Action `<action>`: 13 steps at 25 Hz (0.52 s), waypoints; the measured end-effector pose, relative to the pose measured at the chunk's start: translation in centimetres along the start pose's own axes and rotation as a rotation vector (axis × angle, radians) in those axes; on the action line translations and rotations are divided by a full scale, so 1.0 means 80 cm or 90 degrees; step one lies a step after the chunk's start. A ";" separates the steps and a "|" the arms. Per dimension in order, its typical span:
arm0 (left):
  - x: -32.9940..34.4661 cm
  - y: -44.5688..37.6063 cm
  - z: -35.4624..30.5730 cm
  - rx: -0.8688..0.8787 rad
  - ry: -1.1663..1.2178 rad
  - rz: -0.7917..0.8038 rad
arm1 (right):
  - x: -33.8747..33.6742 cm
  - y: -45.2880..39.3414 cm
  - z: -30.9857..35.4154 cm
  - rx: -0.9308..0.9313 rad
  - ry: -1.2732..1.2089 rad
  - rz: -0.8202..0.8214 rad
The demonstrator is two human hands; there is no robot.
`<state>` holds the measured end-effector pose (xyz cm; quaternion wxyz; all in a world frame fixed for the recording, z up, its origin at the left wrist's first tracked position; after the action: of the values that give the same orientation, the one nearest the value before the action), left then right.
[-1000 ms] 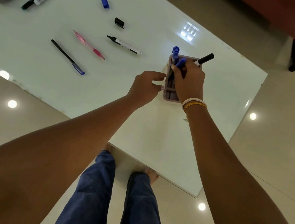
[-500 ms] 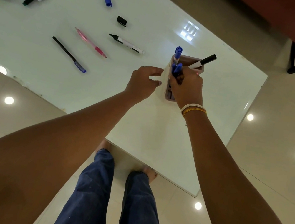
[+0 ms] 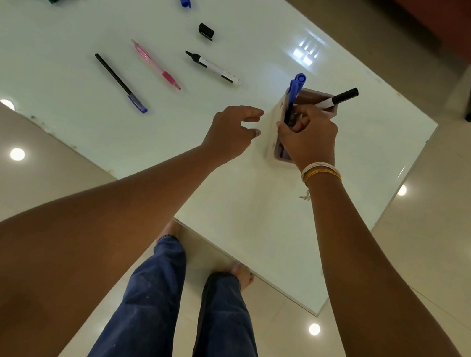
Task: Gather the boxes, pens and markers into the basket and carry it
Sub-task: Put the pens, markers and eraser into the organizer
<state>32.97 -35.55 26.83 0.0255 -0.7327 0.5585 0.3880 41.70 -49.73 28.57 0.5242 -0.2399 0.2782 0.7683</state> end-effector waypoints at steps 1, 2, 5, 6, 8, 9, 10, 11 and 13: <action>-0.001 0.001 0.003 -0.004 0.000 -0.001 | -0.001 0.001 0.000 0.005 -0.005 -0.008; -0.003 0.002 0.007 -0.008 0.002 -0.003 | -0.002 0.003 0.001 0.011 -0.019 -0.023; -0.011 0.006 0.022 -0.028 0.017 -0.011 | -0.002 0.020 0.018 -0.016 -0.091 -0.101; -0.015 0.008 0.029 -0.035 0.019 -0.013 | 0.003 0.027 0.028 -0.042 -0.101 -0.112; -0.027 0.009 0.042 -0.043 0.005 -0.019 | 0.029 0.037 0.052 -0.085 -0.112 -0.073; -0.035 0.008 0.051 -0.045 -0.007 -0.024 | 0.048 0.039 0.065 -0.097 -0.109 -0.038; -0.045 0.007 0.061 -0.049 -0.018 -0.029 | 0.067 0.041 0.076 -0.103 -0.098 -0.004; -0.057 0.006 0.073 -0.057 -0.024 -0.038 | 0.087 0.041 0.087 -0.103 -0.084 0.028; -0.083 0.007 0.106 -0.081 -0.032 -0.065 | 0.128 0.041 0.107 -0.093 -0.071 0.087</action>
<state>27.43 -26.46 25.10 0.0124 -0.7502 0.4939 0.4395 34.53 -38.00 28.59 0.4664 -0.2149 0.2080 0.8325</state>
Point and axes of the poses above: each hand's wrist, its own y-axis away from the middle knuckle, its own x-axis out of the palm, z = x × y, the point moved 7 cm from there along -y, towards the middle knuckle, and after that the axes turned 10 degrees about -y, right-handed, at the moved point
